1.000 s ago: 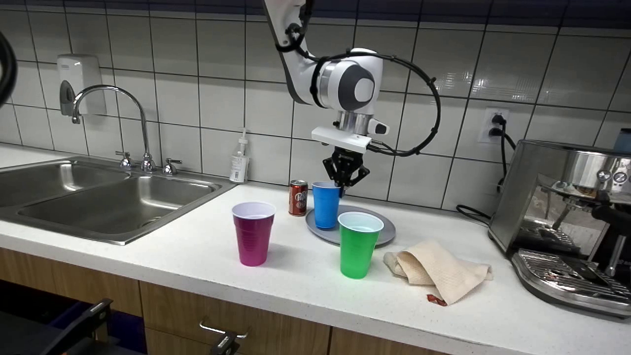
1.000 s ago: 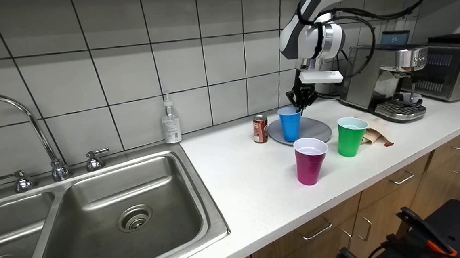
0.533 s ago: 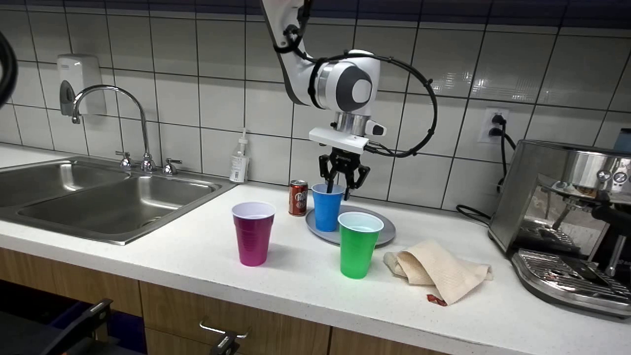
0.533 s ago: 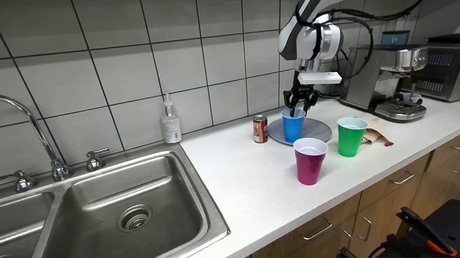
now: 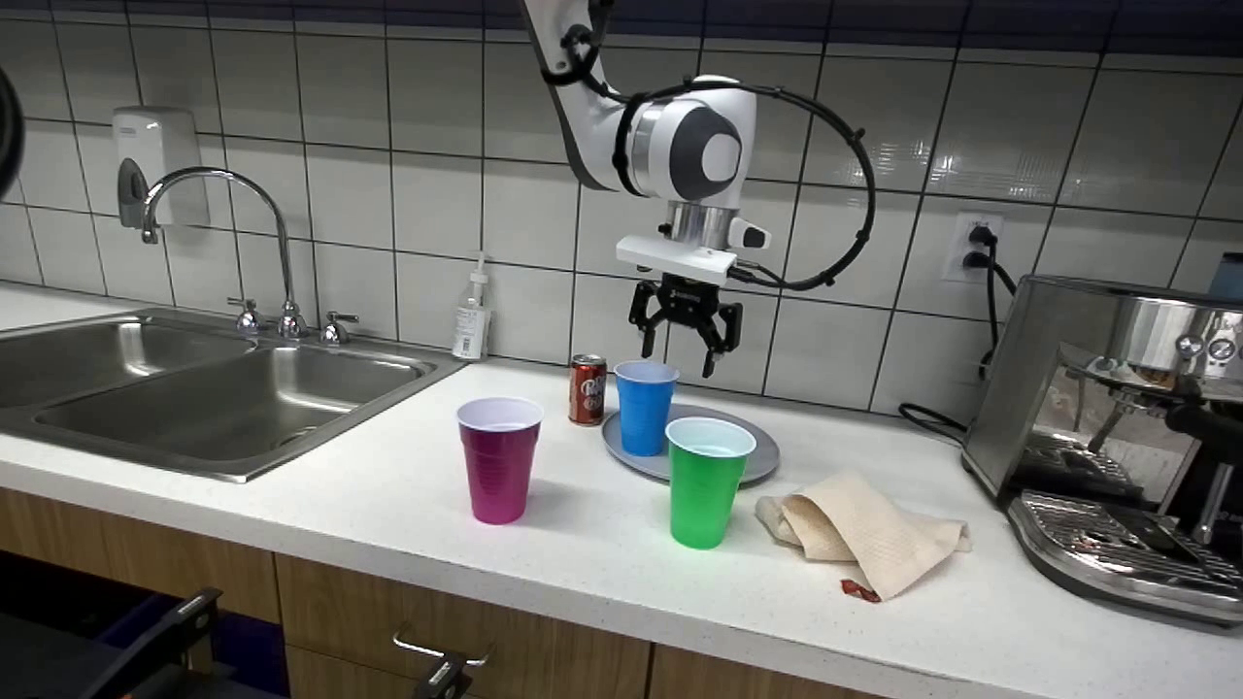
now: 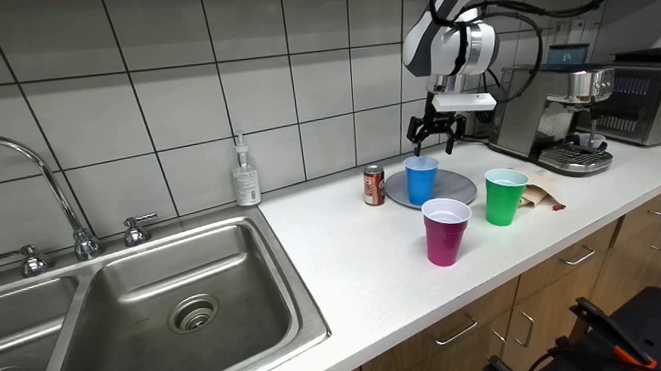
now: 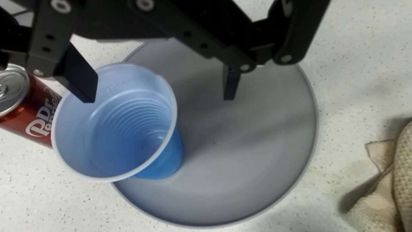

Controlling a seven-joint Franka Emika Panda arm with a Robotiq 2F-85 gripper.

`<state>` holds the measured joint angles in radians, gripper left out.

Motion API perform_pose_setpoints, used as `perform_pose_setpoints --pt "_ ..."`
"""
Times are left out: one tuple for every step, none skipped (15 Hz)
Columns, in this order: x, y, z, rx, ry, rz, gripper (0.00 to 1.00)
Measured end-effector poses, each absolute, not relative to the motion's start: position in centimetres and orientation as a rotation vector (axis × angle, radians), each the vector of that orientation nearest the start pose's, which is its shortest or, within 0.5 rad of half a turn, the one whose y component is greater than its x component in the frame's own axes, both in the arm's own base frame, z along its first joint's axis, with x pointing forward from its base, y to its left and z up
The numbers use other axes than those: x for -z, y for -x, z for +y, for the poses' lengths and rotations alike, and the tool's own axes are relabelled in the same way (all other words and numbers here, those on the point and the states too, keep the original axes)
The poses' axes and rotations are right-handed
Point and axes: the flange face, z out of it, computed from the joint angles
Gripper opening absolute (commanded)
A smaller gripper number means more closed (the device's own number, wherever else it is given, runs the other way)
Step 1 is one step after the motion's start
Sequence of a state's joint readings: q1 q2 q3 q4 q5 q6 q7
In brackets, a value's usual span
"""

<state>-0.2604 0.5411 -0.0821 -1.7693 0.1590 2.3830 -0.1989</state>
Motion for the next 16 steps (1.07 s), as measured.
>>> perform_pose_setpoints --pt "-27.0 -62.9 -22.1 0.15 3.07 0.376 1.0" --pt "-27.5 -62.6 -22.2 0.155 3.071 0.379 1.0" --pt "-27.9 -62.2 -22.3 0.159 3.071 0.382 1.0" --pt "-28.3 -61.8 -22.3 0.161 3.07 0.386 1.0" --pt "-28.8 -61.3 -22.3 0.161 3.069 0.391 1.0" --pt "-29.1 -60.8 -22.3 0.16 3.068 0.393 1.0" --pt "-29.5 -60.3 -22.2 0.159 3.067 0.391 1.0" --pt "-29.8 -59.7 -22.0 0.156 3.066 0.385 1.0" --pt "-30.0 -59.1 -21.9 0.152 3.066 0.373 1.0" --pt "-30.2 -58.6 -21.8 0.148 3.066 0.363 1.0" --pt "-30.4 -58.1 -21.7 0.144 3.065 0.364 1.0" --pt "-30.5 -57.7 -21.7 0.142 3.064 0.368 1.0" --pt "-30.7 -57.4 -21.8 0.142 3.063 0.371 1.0" --pt "-30.7 -57.3 -21.8 0.142 3.063 0.372 1.0" --pt "-30.8 -57.2 -21.8 0.141 3.062 0.373 1.0" --pt "-30.7 -57.2 -21.7 0.141 3.062 0.373 1.0"
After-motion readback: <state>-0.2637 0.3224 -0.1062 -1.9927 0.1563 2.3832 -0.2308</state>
